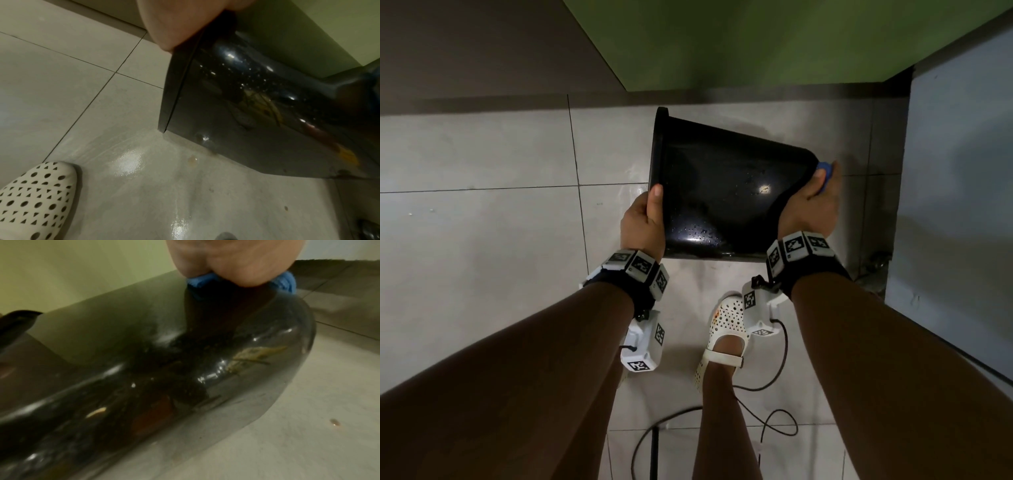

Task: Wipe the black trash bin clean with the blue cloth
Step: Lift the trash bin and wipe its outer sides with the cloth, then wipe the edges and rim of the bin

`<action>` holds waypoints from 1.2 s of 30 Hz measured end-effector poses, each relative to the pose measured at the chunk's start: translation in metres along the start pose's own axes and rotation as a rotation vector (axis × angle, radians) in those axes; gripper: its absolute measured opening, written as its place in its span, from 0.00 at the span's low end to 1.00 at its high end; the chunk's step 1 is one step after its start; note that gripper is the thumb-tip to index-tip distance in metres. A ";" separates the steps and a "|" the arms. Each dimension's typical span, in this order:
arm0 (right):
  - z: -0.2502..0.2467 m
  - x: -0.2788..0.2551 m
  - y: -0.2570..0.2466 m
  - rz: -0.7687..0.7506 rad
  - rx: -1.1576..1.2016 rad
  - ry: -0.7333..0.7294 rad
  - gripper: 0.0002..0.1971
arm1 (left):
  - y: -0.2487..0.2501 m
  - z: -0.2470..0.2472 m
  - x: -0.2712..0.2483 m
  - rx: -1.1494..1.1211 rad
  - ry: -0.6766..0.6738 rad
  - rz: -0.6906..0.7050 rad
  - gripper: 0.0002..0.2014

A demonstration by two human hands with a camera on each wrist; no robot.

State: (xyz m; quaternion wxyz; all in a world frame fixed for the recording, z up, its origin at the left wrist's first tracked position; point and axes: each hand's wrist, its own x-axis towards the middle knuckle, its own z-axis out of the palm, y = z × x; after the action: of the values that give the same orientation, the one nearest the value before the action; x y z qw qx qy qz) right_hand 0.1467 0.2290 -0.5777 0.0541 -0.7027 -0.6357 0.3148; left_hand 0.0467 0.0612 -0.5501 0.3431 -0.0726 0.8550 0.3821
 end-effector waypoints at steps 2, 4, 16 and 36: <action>-0.002 0.004 0.001 0.060 0.056 -0.024 0.22 | -0.001 0.000 -0.001 0.002 -0.002 0.023 0.16; -0.005 0.006 0.000 0.116 0.109 -0.062 0.21 | 0.001 -0.001 -0.002 0.009 -0.003 0.041 0.17; -0.028 -0.012 -0.013 0.136 0.208 -0.161 0.21 | 0.026 -0.006 -0.013 0.090 0.138 -0.125 0.21; -0.054 0.036 0.026 0.552 0.270 -0.477 0.33 | -0.005 -0.017 0.042 0.131 -0.094 -0.378 0.39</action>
State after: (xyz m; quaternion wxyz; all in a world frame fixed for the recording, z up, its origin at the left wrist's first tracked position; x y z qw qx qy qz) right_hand 0.1960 0.2750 -0.5603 -0.0898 -0.7409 -0.3704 0.5530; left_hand 0.0085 0.0514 -0.5723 0.4521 -0.1915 0.8322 0.2575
